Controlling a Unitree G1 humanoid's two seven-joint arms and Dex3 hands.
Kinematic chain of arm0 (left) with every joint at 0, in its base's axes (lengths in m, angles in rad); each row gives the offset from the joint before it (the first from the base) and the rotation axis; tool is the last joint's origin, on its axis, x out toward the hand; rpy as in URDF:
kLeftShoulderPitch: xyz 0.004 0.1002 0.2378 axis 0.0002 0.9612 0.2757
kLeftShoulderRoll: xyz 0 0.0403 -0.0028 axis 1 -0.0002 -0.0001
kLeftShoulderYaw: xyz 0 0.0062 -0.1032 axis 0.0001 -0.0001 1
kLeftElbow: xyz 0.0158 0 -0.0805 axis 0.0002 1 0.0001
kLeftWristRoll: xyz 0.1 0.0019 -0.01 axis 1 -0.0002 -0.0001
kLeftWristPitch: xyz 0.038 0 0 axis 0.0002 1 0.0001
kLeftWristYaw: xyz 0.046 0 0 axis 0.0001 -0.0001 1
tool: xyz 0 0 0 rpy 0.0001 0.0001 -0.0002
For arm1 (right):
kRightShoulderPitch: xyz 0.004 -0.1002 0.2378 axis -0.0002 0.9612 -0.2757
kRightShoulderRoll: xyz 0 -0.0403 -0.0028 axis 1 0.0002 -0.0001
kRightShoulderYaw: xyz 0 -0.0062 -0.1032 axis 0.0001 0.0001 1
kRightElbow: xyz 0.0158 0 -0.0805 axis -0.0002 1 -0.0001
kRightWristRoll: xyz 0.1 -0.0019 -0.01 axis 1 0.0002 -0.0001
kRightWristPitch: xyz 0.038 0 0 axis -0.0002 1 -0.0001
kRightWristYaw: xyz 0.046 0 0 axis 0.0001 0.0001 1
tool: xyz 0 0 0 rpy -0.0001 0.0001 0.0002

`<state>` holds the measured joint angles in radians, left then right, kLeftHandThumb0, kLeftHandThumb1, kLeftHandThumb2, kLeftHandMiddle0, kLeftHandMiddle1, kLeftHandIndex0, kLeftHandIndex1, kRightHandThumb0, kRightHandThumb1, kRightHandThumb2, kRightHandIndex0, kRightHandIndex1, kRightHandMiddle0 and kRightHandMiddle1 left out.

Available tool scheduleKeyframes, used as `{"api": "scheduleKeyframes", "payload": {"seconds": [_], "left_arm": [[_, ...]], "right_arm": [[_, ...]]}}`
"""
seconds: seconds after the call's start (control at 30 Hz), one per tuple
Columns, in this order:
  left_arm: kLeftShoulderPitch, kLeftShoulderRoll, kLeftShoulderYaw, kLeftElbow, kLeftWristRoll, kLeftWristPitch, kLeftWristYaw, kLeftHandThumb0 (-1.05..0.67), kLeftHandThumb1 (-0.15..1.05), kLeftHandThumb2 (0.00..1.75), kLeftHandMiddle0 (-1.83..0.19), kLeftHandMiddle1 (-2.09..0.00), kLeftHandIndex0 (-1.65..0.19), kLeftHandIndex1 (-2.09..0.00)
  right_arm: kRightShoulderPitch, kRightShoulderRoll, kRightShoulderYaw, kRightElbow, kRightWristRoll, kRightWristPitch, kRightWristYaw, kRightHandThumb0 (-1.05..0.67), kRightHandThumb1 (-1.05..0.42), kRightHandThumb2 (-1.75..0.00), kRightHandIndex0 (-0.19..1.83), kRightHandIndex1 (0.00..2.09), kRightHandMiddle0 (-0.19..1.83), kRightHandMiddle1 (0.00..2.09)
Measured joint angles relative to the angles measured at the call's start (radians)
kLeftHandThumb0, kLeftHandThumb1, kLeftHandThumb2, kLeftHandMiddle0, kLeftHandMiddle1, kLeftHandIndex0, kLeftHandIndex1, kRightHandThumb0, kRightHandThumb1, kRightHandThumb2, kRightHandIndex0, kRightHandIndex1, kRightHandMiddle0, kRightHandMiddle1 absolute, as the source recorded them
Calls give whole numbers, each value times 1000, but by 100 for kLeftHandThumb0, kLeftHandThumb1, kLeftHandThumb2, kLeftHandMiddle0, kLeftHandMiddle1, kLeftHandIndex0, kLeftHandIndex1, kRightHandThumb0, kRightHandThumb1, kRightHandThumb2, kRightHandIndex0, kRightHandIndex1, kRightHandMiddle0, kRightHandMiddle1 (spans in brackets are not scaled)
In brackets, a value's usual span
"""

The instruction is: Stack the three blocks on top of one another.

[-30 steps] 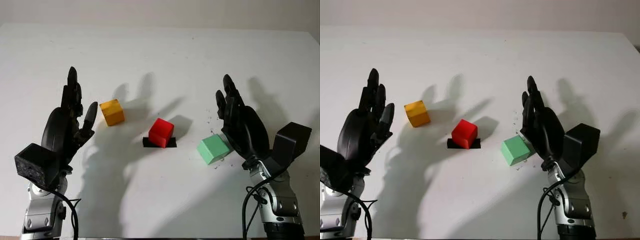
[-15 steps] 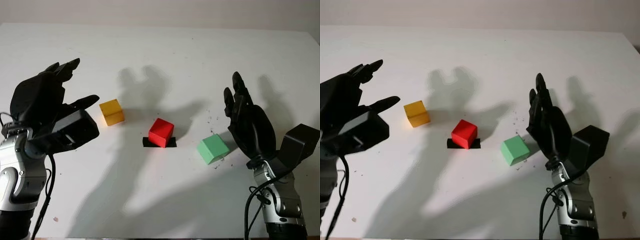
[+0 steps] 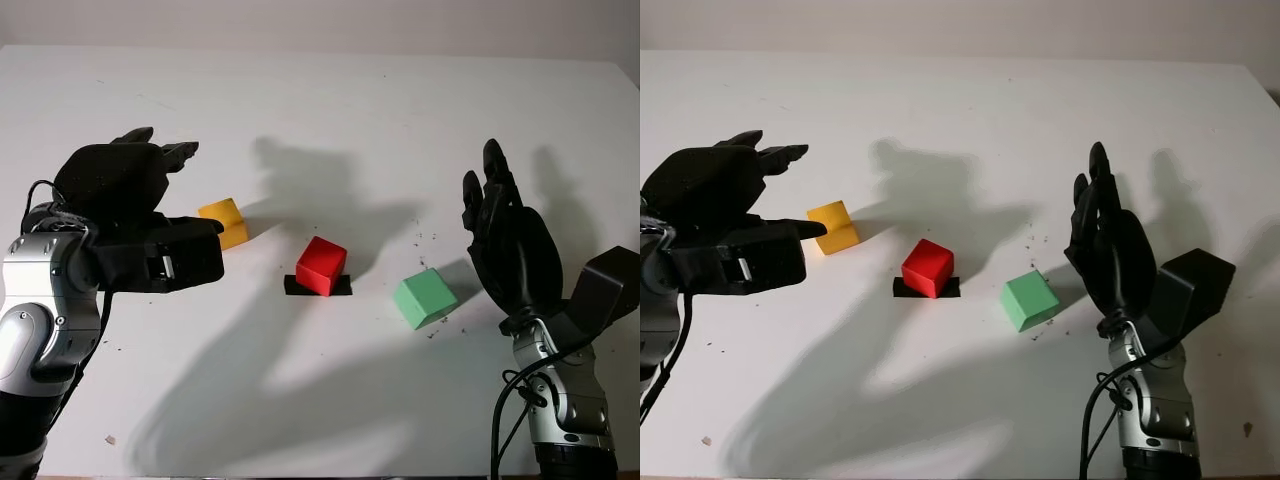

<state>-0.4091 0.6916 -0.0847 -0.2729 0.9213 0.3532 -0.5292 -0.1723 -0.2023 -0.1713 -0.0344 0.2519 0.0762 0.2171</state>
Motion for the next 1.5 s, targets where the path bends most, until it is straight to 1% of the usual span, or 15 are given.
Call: {"api": "scheduleKeyframes", "payload": {"seconds": [0.17,0.33,0.53,0.73,0.77,0.8,0.83,0.87,0.9,0.93,1.03,1.13,1.3,1.33,1.5], "left_arm": [[0,2,-49,0,83,-26,2,-105,105,35,-4,-5,-21,-4],[0,-20,-81,20,155,-11,11,-102,105,30,-2,-5,-20,-4],[0,-55,-98,53,192,-3,48,-99,105,24,-3,-5,-25,-7],[0,-72,-116,89,244,3,78,-97,105,25,-8,-7,-30,-9],[1,-75,-116,96,245,4,87,-95,105,24,-10,-7,-37,-15],[0,-78,-116,101,245,4,95,-95,105,23,-11,-6,-35,-29],[0,-81,-115,106,241,5,101,-92,105,19,-14,-6,-21,-82],[0,-86,-114,108,234,5,103,-91,105,17,-16,-6,-13,-108],[0,-90,-111,112,221,4,107,-89,105,15,-19,-7,-10,-126],[0,-93,-110,115,210,4,110,-87,105,14,-21,-7,-10,-132],[0,-95,-101,116,179,-4,116,-81,104,9,-31,-10,-22,-132],[0,-95,-91,116,150,-4,117,-77,104,7,-36,-12,-27,-131],[0,-95,-86,116,106,-16,121,-76,105,6,-34,-11,-25,-126],[0,-95,-86,115,103,-15,118,-75,104,6,-34,-10,-25,-122],[-2,-95,-85,114,97,-7,94,-66,103,5,-35,-8,-29,-113]], "right_arm": [[0,9,8,-11,-1,7,-9,-74,-105,-79,-19,0,-19,0],[2,16,11,-11,-2,7,-11,-75,-105,-78,-19,0,-19,0],[10,17,11,-14,-1,7,-11,-75,-105,-76,-19,0,-19,0],[18,21,15,-22,-1,7,-12,-74,-105,-76,-19,0,-19,0],[20,21,16,-22,-2,7,-12,-74,-105,-76,-19,0,-19,0],[21,21,16,-22,-2,7,-11,-74,-105,-76,-19,0,-19,0],[22,21,16,-22,-3,7,-10,-74,-105,-76,-19,0,-19,0],[24,21,17,-23,-3,7,-10,-74,-105,-76,-19,0,-19,0],[26,21,17,-25,-4,7,-10,-74,-105,-76,-19,0,-19,0],[28,21,17,-29,-4,7,-11,-74,-105,-76,-19,0,-19,0],[29,21,17,-33,-4,7,-10,-73,-105,-76,-19,0,-19,0],[29,21,16,-33,-2,8,-12,-73,-105,-75,-19,0,-19,0],[29,23,16,-38,0,16,-20,-72,-105,-75,-19,0,-19,0],[29,23,16,-38,1,16,-20,-71,-105,-75,-19,0,-19,0],[29,23,10,-38,9,16,-15,-72,-105,-73,-19,0,-19,0]]}}
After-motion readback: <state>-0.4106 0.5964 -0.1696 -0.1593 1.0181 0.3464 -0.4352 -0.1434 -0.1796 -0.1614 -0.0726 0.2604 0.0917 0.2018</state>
